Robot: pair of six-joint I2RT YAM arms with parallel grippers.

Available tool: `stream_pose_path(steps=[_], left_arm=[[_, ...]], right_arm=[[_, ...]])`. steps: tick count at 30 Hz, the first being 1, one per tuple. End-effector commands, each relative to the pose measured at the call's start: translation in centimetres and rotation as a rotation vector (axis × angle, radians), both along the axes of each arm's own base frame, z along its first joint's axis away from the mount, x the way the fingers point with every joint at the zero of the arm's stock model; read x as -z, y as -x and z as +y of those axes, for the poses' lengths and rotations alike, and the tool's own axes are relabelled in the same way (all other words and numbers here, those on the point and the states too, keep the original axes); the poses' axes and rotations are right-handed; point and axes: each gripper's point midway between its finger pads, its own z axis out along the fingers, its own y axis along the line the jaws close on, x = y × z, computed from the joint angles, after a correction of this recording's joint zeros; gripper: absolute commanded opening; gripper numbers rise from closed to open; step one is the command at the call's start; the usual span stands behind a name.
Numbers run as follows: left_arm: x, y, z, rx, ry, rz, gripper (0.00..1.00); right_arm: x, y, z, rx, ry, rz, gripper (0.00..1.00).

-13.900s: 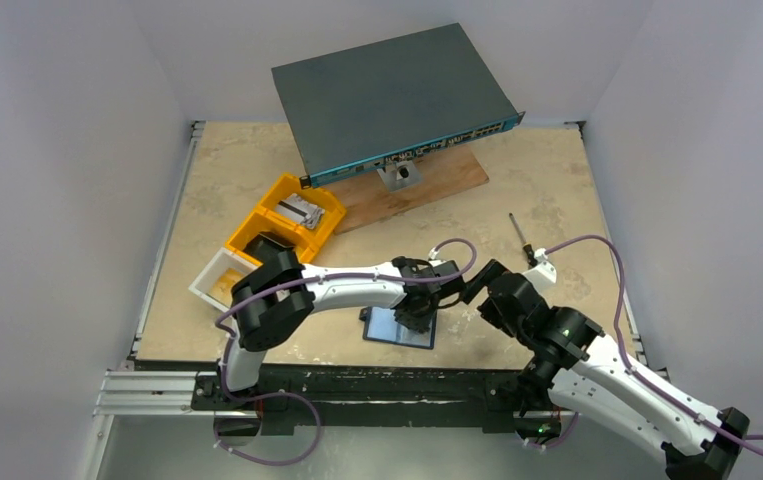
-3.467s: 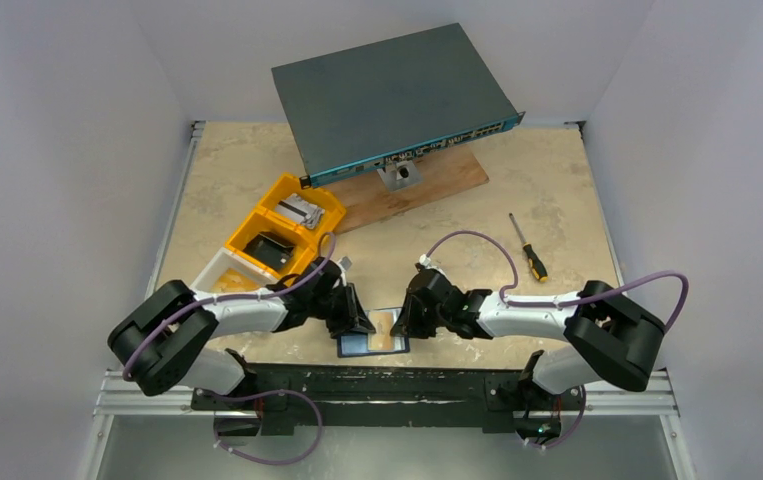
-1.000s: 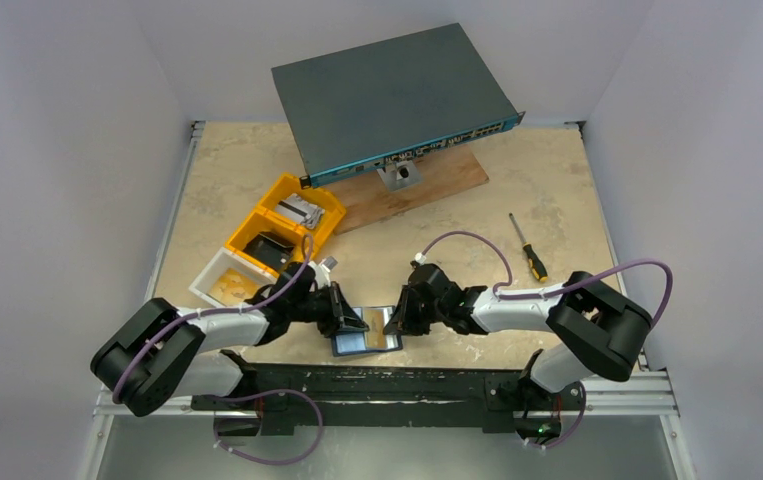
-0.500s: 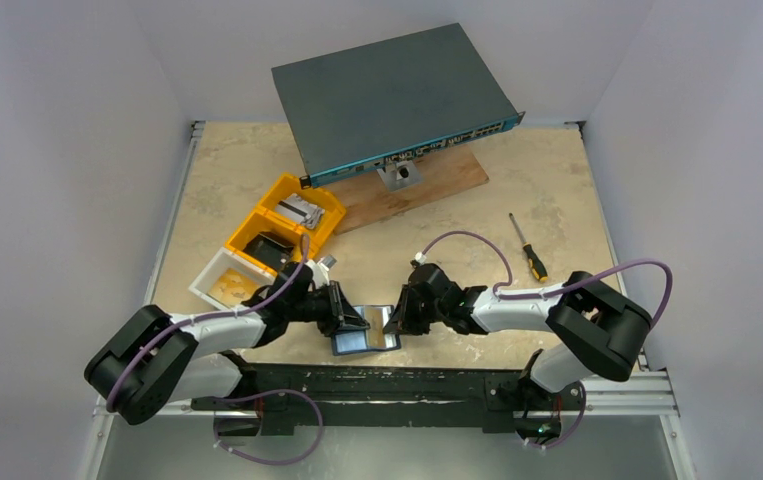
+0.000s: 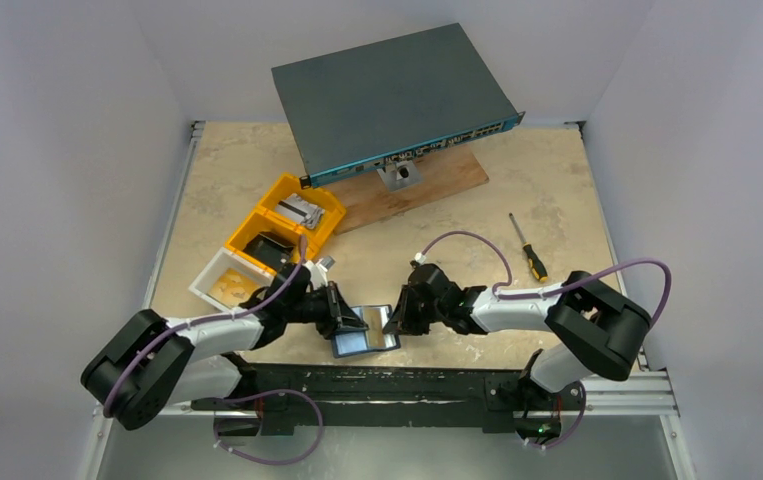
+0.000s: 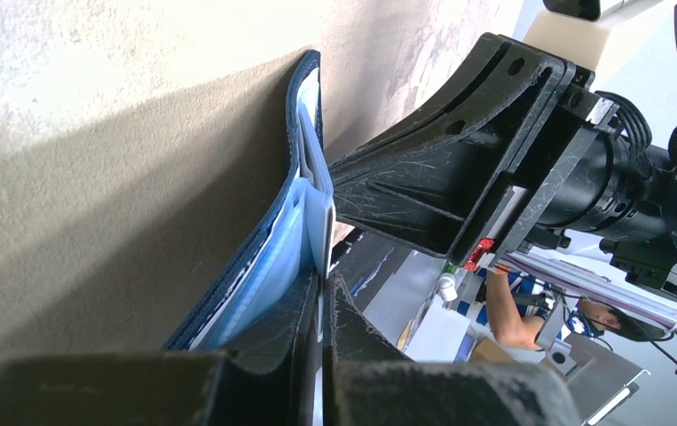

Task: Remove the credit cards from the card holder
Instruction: Remove the credit card from the card holder.

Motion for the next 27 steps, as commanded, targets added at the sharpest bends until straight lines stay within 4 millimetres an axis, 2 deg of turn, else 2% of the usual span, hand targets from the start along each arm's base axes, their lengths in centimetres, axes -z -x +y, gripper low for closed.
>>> stream_pose_path(steps=[1,7,10,17,23,27], left_arm=[[-3.5,-0.2,-0.5,0.051,0.106,-0.087,0.0],[-2.3,0.5,1.1,0.104,-0.032,-0.084,0.0],[-1.4,0.7,1.4,0.111,-0.059,-0.065,0.0],[-0.9,0.5,1.2,0.09,-0.043,-0.047,0.0],[0.1,0.7,2.4,0.094,-0.115,-0.028,0.0],[1.6,1.3,3.7,0.091,-0.202,0.019,0.0]], right_arm=[[6.8,2.6,-8.3,0.038,0.372,0.085,0.0],[6.9,2.6,-8.3,0.038,0.371,0.087,0.0],[6.9,2.5,-8.1,0.034,0.37,0.086,0.0],[6.3,2.2,-7.8,0.036,0.344,0.072,0.0],[6.3,2.0,-8.5,0.047,0.347,0.071,0.0],[6.3,1.8,-8.5,0.05,0.345,0.069,0.0]])
